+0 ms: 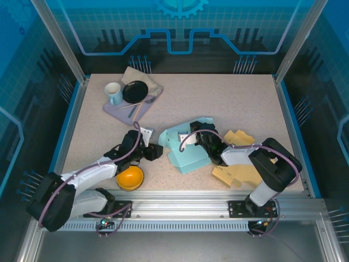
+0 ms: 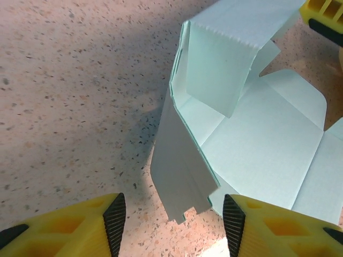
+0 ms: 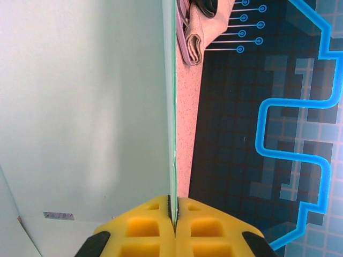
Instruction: Fold the paper box
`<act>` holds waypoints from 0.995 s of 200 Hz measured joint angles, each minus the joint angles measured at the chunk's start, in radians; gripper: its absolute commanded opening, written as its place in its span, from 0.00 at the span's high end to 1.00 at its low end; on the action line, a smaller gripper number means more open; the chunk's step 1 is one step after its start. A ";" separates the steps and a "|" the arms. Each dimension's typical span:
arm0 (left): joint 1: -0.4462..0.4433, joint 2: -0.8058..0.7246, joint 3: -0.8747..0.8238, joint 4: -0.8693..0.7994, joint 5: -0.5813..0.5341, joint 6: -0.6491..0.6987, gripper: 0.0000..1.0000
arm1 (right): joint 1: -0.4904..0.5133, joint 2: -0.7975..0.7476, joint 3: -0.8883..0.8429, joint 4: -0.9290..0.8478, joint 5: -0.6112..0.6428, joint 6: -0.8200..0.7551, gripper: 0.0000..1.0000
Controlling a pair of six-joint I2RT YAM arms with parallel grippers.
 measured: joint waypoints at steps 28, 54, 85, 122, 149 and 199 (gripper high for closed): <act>0.000 -0.150 -0.001 -0.073 -0.088 -0.050 0.44 | 0.000 -0.004 0.000 -0.006 -0.002 0.000 1.00; 0.002 -0.215 -0.011 -0.104 -0.137 -0.089 0.43 | 0.000 -0.004 0.002 -0.010 -0.004 0.001 1.00; 0.002 -0.113 -0.014 -0.105 -0.116 -0.106 0.44 | 0.000 -0.004 0.002 -0.011 -0.004 0.003 1.00; 0.002 0.013 -0.008 -0.079 -0.067 -0.106 0.44 | 0.000 -0.005 0.002 -0.012 -0.004 0.004 1.00; -0.002 0.061 0.030 -0.046 -0.026 -0.106 0.44 | 0.000 -0.005 0.008 -0.022 -0.003 0.005 1.00; -0.009 0.121 0.064 0.002 -0.012 -0.106 0.44 | 0.000 -0.005 0.010 -0.029 -0.004 0.008 1.00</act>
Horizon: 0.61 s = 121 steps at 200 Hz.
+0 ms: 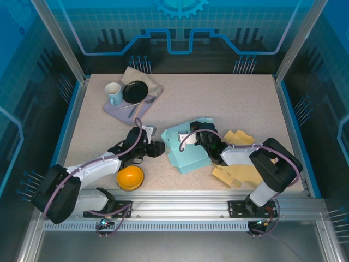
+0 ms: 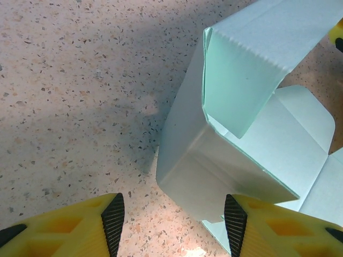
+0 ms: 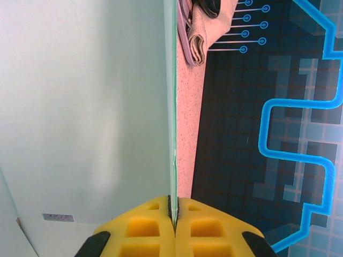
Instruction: Fold the paper box
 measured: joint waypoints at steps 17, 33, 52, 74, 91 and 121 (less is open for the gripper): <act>0.000 0.014 0.002 0.008 0.000 0.000 0.44 | 0.000 0.000 0.001 -0.002 0.000 0.000 1.00; -0.001 0.031 0.012 0.014 0.008 0.000 0.44 | 0.000 0.000 0.002 -0.003 0.000 0.000 1.00; -0.004 0.052 0.026 0.023 0.018 0.000 0.44 | -0.001 0.000 0.003 -0.006 0.002 0.000 1.00; -0.011 0.077 0.040 0.040 0.025 0.000 0.44 | -0.005 0.000 0.003 -0.009 0.008 0.003 1.00; -0.013 0.095 0.048 0.055 0.028 0.000 0.44 | -0.008 0.000 0.003 -0.010 0.011 0.003 1.00; -0.017 0.125 0.066 0.075 0.034 -0.001 0.44 | -0.010 0.000 0.003 -0.013 0.026 0.003 1.00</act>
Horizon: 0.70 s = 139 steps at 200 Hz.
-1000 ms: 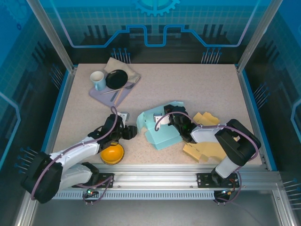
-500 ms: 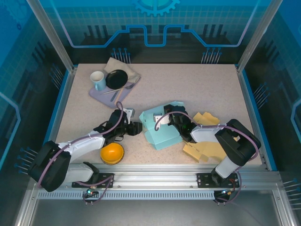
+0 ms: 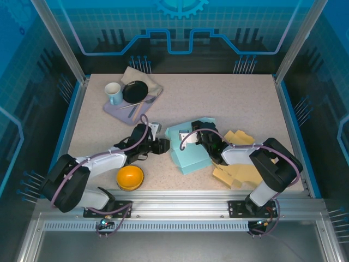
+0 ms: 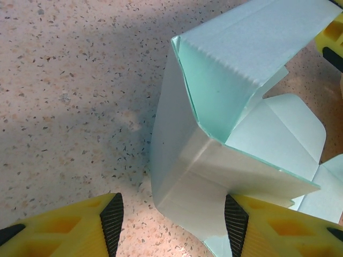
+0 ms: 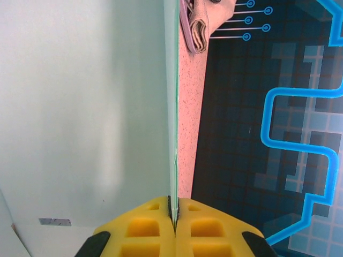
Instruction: Fold the paper box
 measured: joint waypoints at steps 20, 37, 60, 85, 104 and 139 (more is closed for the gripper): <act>-0.003 0.012 0.006 0.010 -0.002 0.000 0.44 | -0.003 0.000 0.000 -0.001 0.002 0.000 1.00; -0.006 0.021 0.014 0.009 -0.032 0.000 0.44 | -0.002 0.000 0.000 -0.002 -0.003 0.000 1.00; -0.012 0.053 0.034 0.006 -0.064 0.001 0.43 | 0.000 0.000 0.000 -0.002 -0.007 0.000 1.00; -0.018 0.088 0.055 0.017 -0.069 -0.004 0.44 | 0.000 0.000 0.000 -0.002 -0.007 0.000 1.00; -0.024 0.099 0.058 0.028 -0.069 -0.013 0.44 | 0.000 0.000 0.000 -0.002 -0.006 0.000 1.00; -0.033 0.121 0.058 0.047 -0.069 -0.019 0.44 | 0.000 0.000 0.000 -0.002 -0.007 0.000 1.00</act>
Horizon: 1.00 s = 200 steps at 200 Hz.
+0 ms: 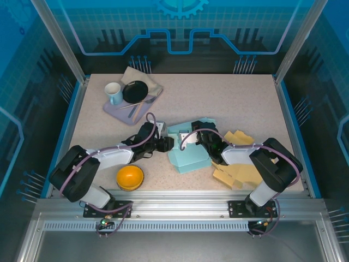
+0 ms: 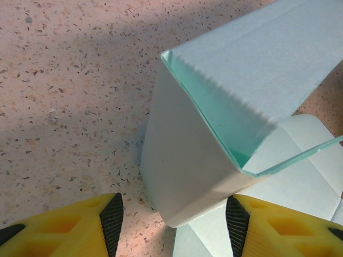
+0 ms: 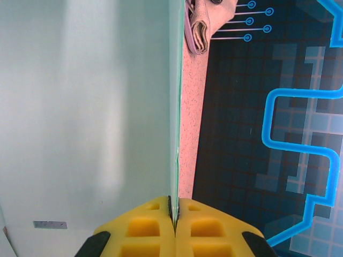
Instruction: Fold the paper box
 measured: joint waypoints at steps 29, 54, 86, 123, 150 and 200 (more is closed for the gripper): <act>-0.007 0.010 0.000 0.010 -0.001 -0.006 0.43 | 0.000 0.000 0.000 0.000 0.000 0.000 1.00; -0.016 0.014 0.000 0.017 -0.014 -0.007 0.43 | 0.000 0.000 0.000 -0.001 0.000 0.000 1.00; -0.032 0.042 0.025 0.023 -0.048 -0.007 0.42 | 0.001 0.000 0.000 -0.001 0.001 0.003 1.00; -0.069 0.065 0.051 0.011 -0.146 -0.007 0.42 | 0.006 0.000 0.000 -0.001 0.012 0.003 1.00; -0.106 0.083 0.071 0.000 -0.242 -0.006 0.42 | 0.011 0.000 0.000 0.000 0.026 0.003 1.00; -0.120 0.150 0.112 -0.004 -0.362 -0.002 0.43 | 0.020 -0.003 0.000 0.003 0.038 0.003 1.00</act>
